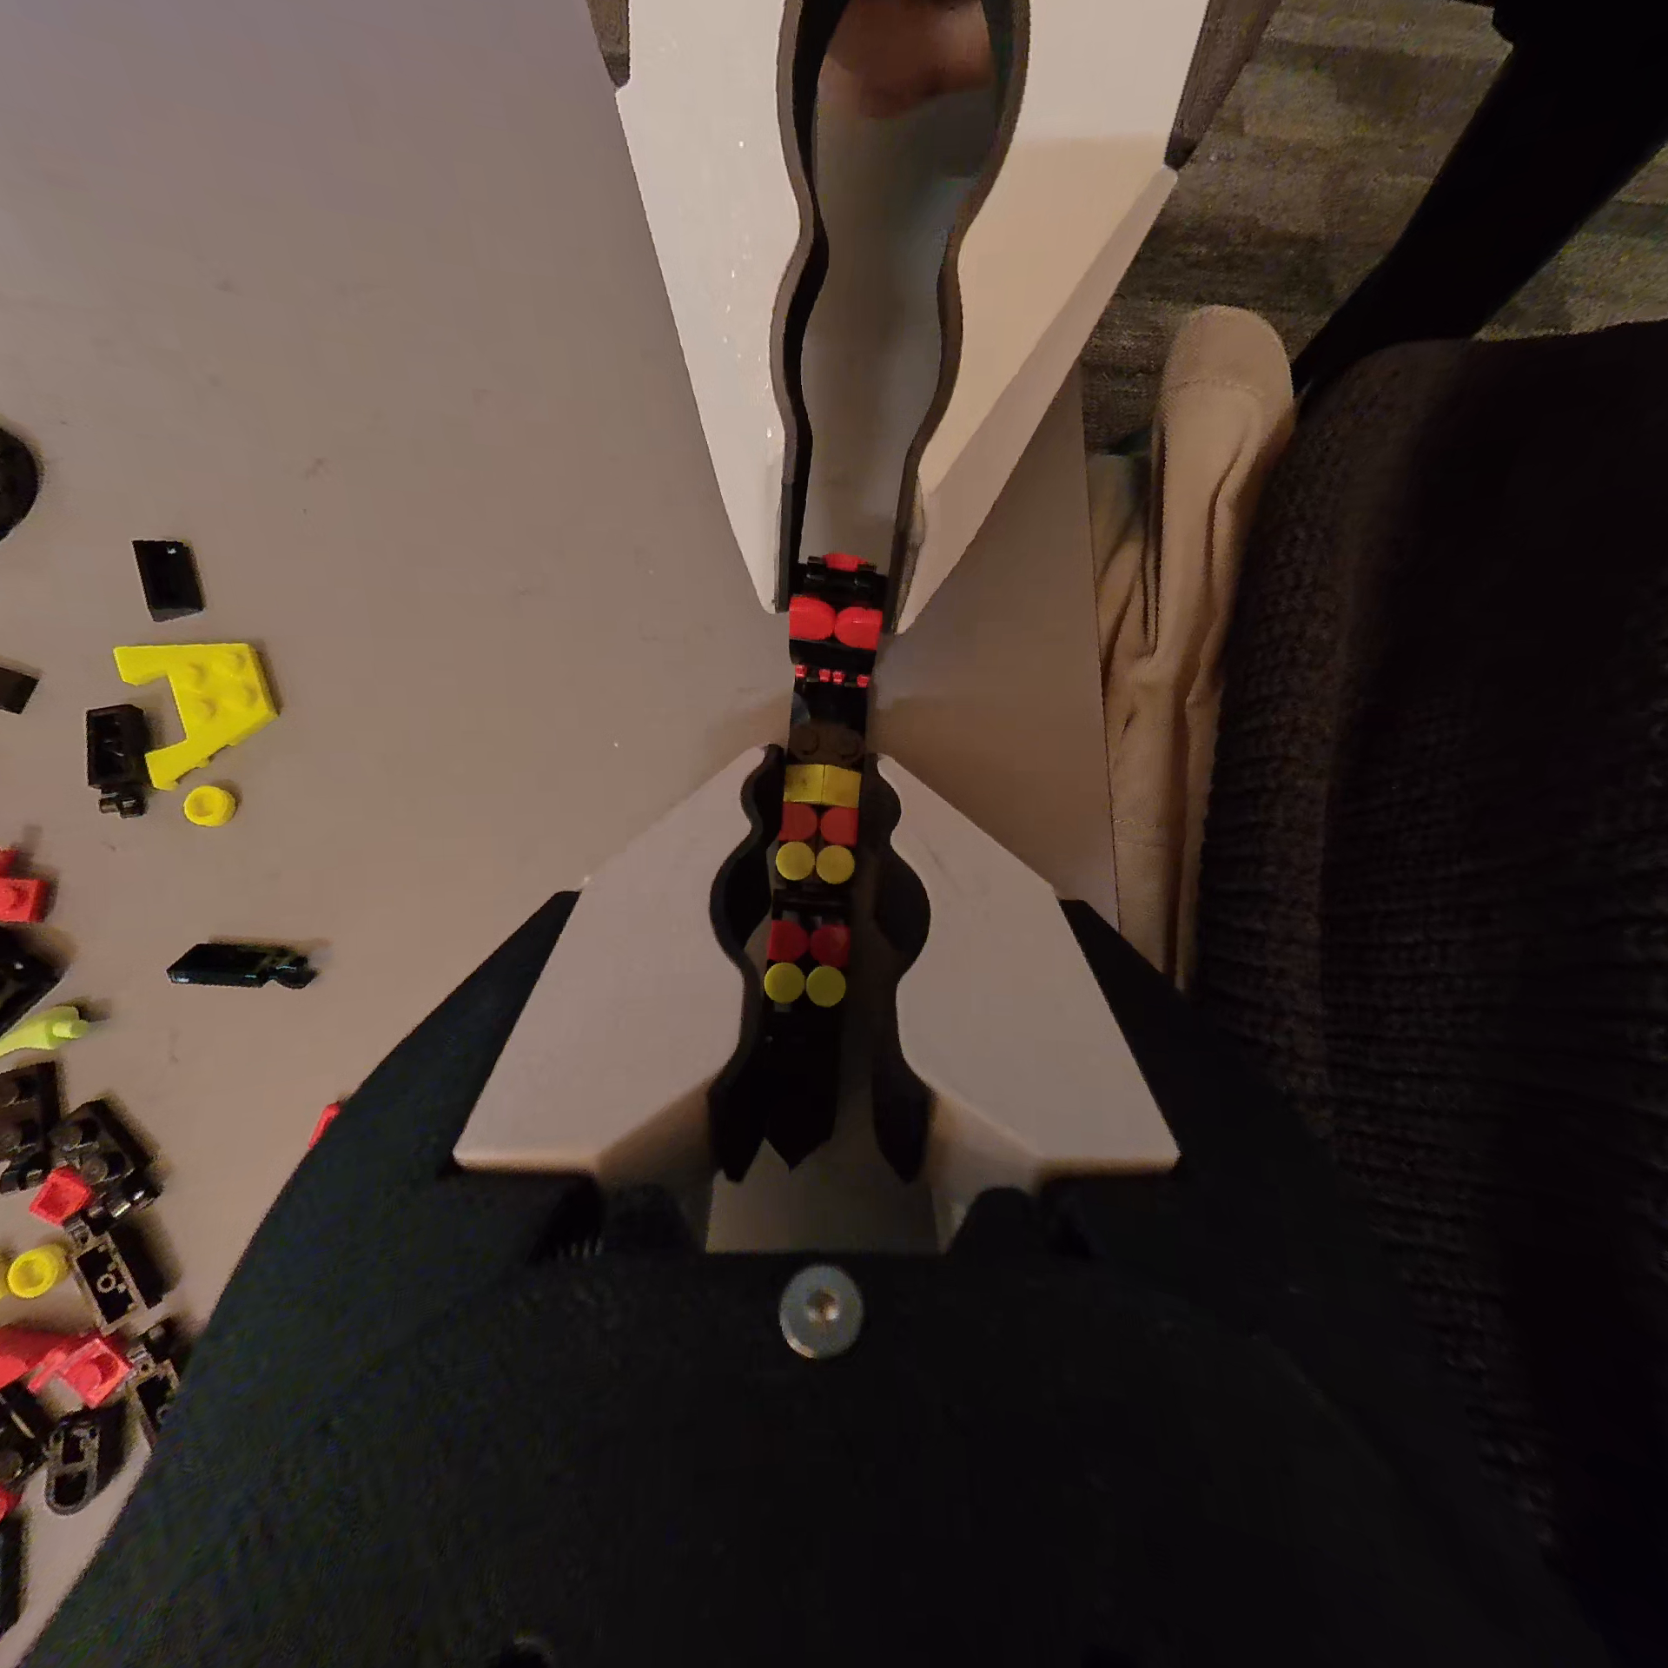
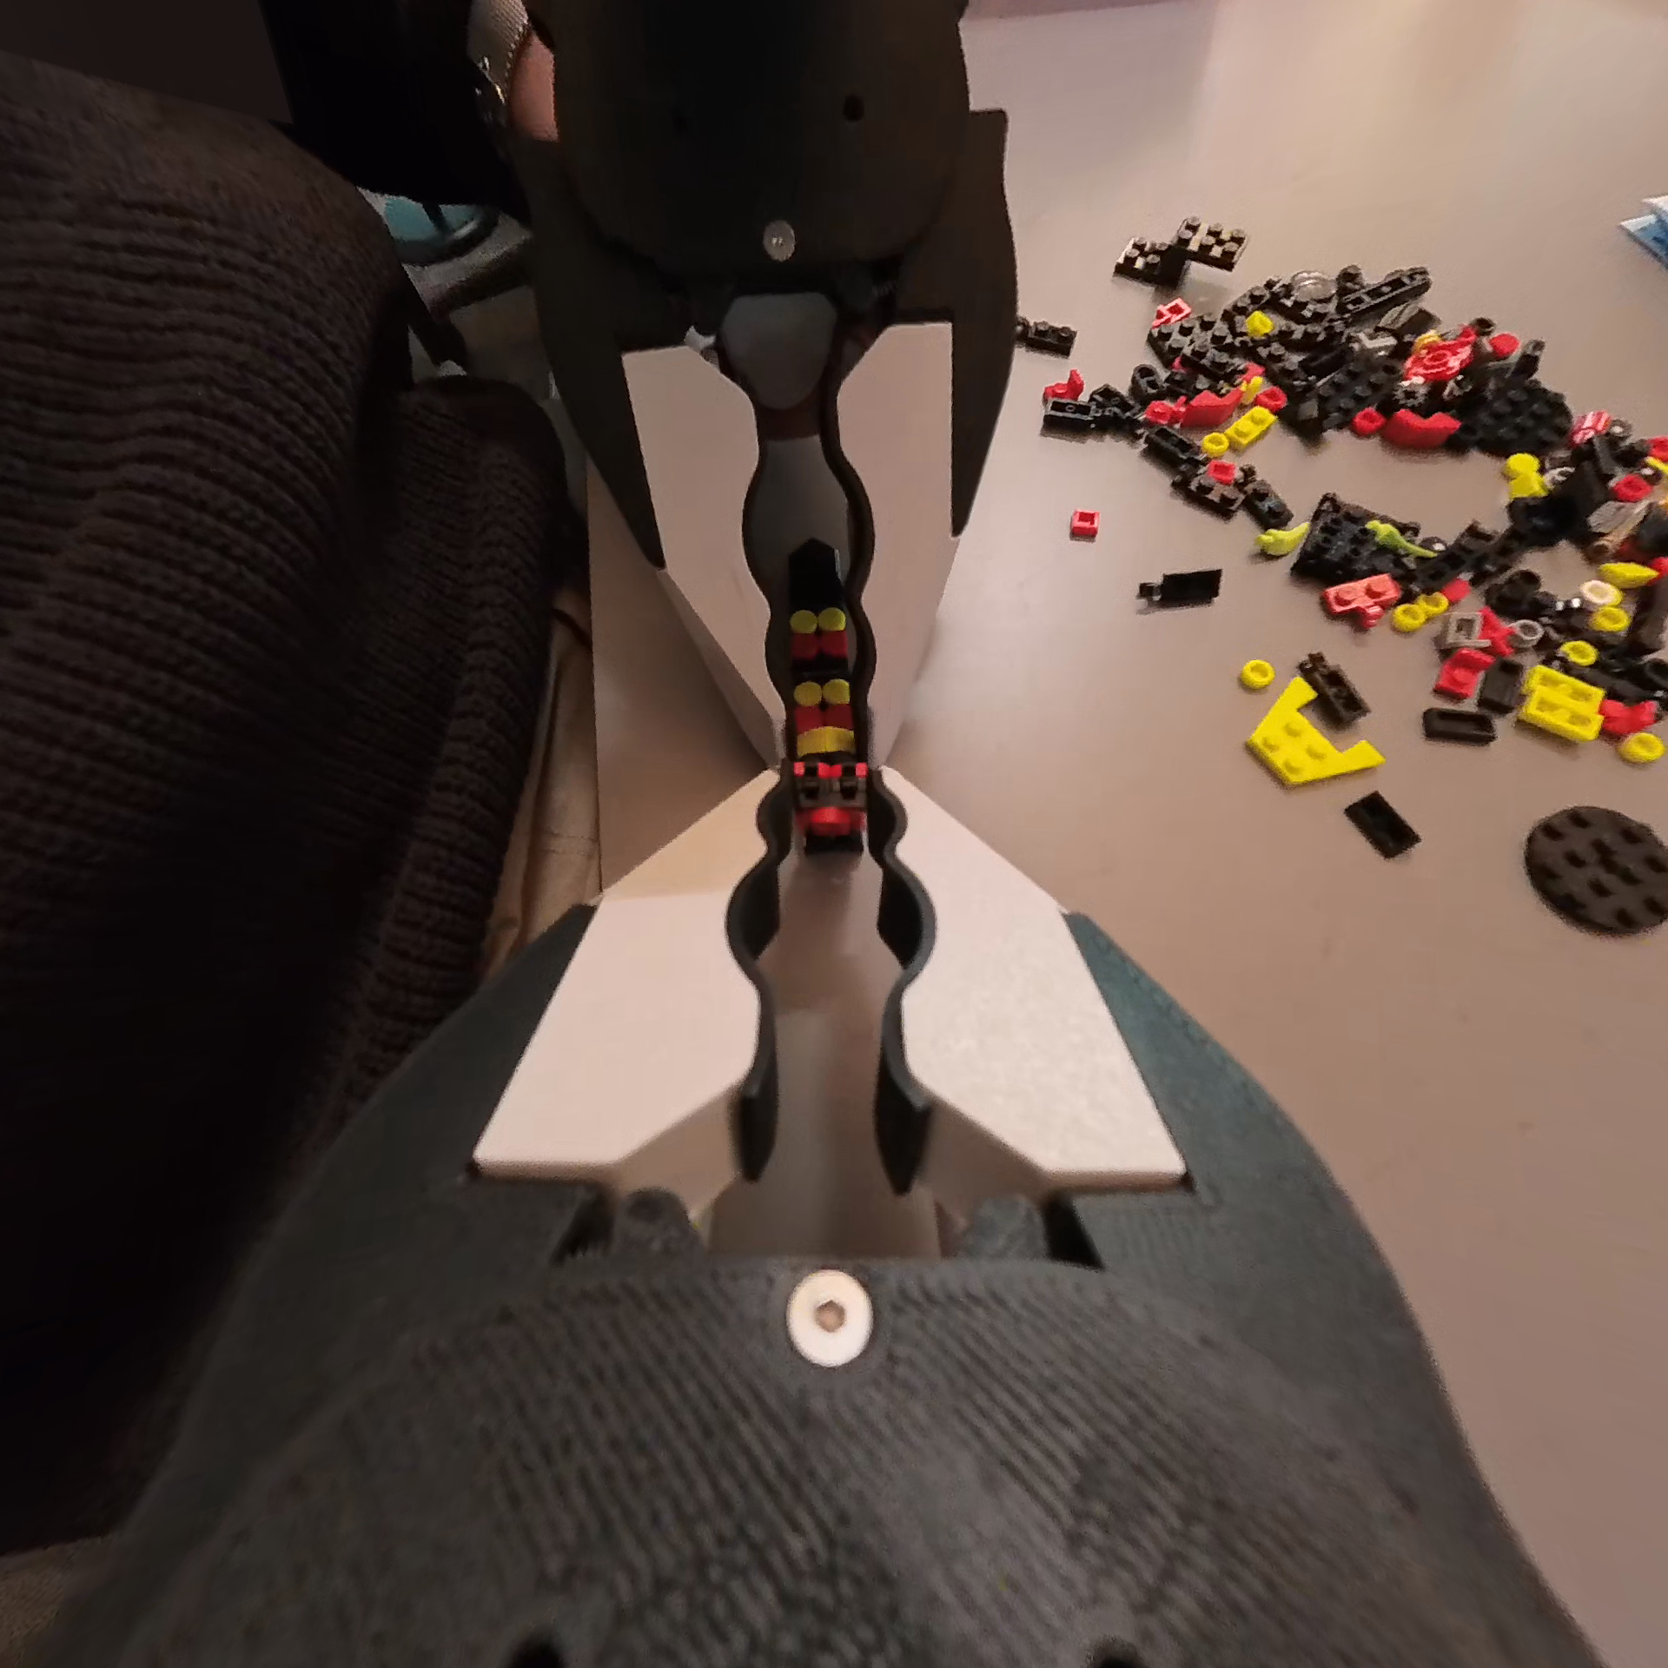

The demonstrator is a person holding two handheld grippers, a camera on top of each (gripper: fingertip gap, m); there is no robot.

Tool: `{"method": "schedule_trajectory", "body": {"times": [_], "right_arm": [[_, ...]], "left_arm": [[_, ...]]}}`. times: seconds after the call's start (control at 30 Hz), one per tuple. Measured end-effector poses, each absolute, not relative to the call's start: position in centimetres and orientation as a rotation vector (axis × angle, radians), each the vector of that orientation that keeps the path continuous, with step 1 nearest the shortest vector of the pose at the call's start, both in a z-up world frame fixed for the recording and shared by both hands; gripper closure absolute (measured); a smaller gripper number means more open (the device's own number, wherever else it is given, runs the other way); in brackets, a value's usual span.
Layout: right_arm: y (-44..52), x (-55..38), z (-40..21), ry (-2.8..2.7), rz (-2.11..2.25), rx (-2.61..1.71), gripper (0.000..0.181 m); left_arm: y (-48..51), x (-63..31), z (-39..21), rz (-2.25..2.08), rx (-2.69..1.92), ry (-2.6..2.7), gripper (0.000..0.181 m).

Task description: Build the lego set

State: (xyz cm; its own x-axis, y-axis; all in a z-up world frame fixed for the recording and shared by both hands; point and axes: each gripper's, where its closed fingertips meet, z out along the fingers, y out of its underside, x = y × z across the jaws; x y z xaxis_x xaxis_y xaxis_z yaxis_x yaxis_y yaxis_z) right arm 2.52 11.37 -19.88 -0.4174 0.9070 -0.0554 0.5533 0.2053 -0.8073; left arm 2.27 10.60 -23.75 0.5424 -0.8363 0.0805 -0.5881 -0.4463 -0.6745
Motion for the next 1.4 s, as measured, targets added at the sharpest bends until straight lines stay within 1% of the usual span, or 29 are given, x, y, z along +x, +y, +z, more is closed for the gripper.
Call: {"method": "schedule_trajectory", "body": {"times": [1.4], "right_arm": [[11.13,2.28,-20.1,-2.011,1.106,-1.386,0.165]], "left_arm": [[10.63,2.34,-23.68,-0.573,-2.215,1.112,0.166]]}}
